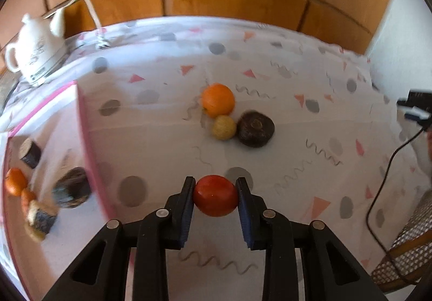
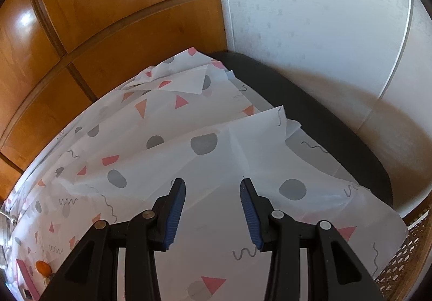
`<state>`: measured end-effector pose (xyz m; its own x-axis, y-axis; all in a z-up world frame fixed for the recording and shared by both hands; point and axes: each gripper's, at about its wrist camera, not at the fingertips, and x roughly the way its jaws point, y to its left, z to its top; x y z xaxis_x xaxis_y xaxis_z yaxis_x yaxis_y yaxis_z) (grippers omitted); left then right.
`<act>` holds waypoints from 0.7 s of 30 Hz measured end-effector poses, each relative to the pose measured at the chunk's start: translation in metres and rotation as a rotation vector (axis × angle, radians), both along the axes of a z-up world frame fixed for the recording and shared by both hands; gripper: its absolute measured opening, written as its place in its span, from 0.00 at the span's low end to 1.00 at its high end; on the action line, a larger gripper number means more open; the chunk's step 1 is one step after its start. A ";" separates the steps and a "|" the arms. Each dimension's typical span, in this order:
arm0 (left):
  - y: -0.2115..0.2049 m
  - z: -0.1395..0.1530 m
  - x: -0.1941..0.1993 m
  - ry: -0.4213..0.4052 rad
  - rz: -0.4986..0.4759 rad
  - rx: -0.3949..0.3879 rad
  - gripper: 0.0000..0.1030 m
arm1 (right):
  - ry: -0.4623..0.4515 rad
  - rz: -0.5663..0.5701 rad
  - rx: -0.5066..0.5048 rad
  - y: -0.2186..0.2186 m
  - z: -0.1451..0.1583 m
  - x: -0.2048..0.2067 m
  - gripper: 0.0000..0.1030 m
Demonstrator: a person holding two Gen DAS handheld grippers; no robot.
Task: Organize fruits
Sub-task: 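Grasp the red tomato with the left gripper, then carry the tomato into the tray and open the left gripper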
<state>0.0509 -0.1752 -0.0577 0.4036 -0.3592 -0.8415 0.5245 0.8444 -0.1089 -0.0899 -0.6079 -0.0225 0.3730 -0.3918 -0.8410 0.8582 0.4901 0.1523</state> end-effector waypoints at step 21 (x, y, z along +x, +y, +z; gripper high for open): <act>0.225 0.002 0.029 -0.010 0.549 -0.026 0.30 | 0.029 0.112 -0.024 0.018 0.002 0.017 0.41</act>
<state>0.0802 0.0498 -0.0554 0.5459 -0.1141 -0.8300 0.0083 0.9914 -0.1309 -0.0727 -0.5896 -0.0208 0.3911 -0.3695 -0.8429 0.8020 0.5861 0.1152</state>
